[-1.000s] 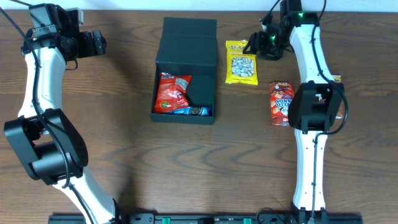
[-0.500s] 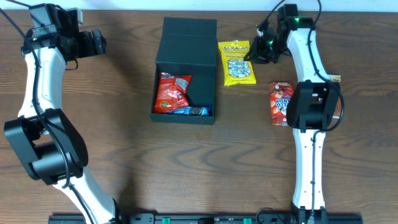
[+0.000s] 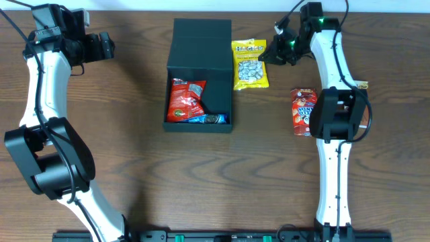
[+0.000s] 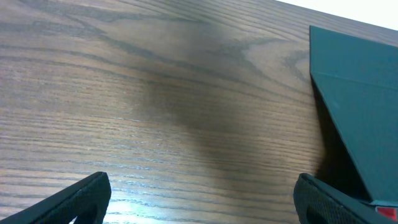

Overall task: Pack container
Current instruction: 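Regrasp the yellow Hacks bag by its top edge with the right gripper, then carry the yellow bag over the black box and lower it inside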

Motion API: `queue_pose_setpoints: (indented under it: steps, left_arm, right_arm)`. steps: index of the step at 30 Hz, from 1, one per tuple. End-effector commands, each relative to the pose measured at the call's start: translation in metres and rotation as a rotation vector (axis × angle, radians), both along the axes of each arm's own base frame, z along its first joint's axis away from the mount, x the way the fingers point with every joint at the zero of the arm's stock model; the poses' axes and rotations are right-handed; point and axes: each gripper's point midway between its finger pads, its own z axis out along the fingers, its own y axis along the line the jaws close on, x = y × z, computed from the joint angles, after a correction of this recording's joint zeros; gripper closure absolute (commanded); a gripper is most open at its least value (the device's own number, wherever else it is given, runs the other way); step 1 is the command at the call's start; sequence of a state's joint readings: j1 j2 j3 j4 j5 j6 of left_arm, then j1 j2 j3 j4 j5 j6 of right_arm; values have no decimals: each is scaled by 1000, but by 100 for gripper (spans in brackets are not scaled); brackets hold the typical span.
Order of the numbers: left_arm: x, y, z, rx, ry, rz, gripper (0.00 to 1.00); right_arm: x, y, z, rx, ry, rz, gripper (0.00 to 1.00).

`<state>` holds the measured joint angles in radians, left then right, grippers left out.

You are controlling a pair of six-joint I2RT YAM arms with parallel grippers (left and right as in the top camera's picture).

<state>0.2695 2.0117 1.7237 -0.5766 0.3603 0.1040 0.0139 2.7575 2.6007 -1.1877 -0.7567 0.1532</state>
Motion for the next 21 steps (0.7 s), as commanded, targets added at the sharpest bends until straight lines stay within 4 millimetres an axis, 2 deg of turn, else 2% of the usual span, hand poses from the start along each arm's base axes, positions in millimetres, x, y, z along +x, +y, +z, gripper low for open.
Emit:
queue_pose_setpoints:
  steps: [1, 9, 12, 14, 17, 21]
  left_arm:
    - [-2, 1, -7, -15, 18, 7, 5]
    - [-2, 1, -7, -15, 18, 7, 5]
    - [-2, 1, -7, -15, 17, 7, 5]
    - [-2, 1, -7, -14, 16, 7, 5]
    - [0, 1, -6, -13, 10, 7, 5]
    - [0, 2, -6, -12, 10, 7, 5]
  right_arm:
    - [10, -1, 85, 65, -140, -19, 99]
    - [2, -8, 183, 23, -295, -73, 99]
    - [-8, -1, 216, 49, -309, -102, 98]
    - [-17, 14, 233, 100, -300, -90, 98]
    - [-33, 47, 240, 198, -242, -33, 98]
    - [-49, 93, 224, 220, -159, 29, 98]
